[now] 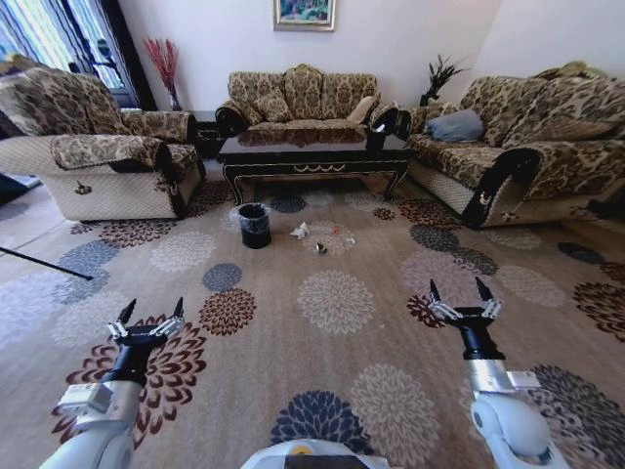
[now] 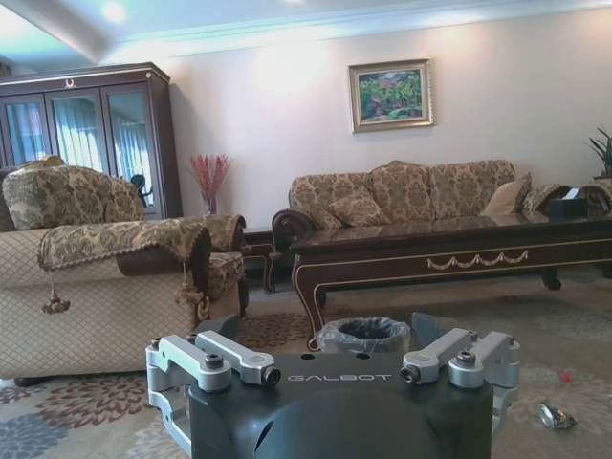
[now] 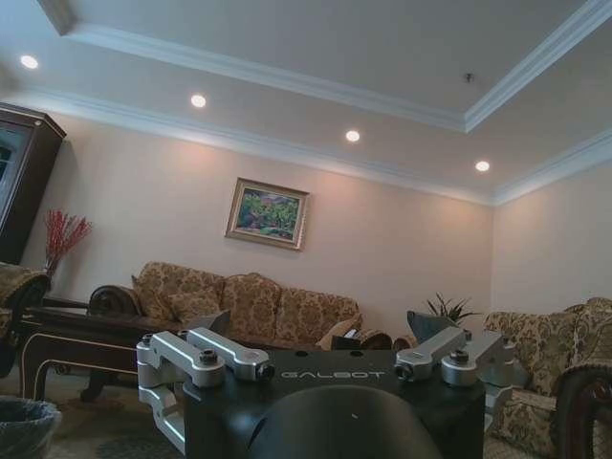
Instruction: Move to the front of the table and pick up the trash from the floor, then place it into the trash bin.
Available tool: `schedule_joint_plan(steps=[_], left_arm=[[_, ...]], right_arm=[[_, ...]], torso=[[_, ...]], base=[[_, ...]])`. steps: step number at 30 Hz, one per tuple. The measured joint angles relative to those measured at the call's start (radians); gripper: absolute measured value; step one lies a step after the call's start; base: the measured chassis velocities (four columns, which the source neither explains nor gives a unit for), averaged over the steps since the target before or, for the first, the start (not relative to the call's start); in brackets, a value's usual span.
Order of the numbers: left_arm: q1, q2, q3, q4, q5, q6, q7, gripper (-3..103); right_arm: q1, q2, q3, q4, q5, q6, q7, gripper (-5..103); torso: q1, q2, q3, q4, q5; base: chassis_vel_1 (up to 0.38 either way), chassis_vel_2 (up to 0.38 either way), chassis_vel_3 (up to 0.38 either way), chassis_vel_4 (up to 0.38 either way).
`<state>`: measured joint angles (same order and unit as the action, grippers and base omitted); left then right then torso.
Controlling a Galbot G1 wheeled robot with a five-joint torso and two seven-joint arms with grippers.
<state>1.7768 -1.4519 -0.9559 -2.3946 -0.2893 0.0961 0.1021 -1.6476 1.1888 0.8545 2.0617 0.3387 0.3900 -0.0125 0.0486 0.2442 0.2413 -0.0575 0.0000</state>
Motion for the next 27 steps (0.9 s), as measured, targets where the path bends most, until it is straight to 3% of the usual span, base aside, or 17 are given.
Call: schedule_joint_plan(steps=[15,27], left_arm=[[-0.019,-0.005,0.012,0.031,0.017,-0.005,0.004,100],[-0.064,-0.006,0.034,0.223,0.058,-0.044,0.003,100]], right_arm=[[0.018,0.001,-0.013,-0.032,-0.008,-0.001,-0.004,100],[0.058,-0.016,-0.053,-0.210,0.001,-0.014,0.009,100]], torso=[[-0.010,-0.044,-0.034,0.0000,0.0000],[-0.022,-0.094,-0.072,-0.0002,0.0000]], base=[[0.000,0.000,0.000,0.000],[0.000,0.000,0.000,0.000]])
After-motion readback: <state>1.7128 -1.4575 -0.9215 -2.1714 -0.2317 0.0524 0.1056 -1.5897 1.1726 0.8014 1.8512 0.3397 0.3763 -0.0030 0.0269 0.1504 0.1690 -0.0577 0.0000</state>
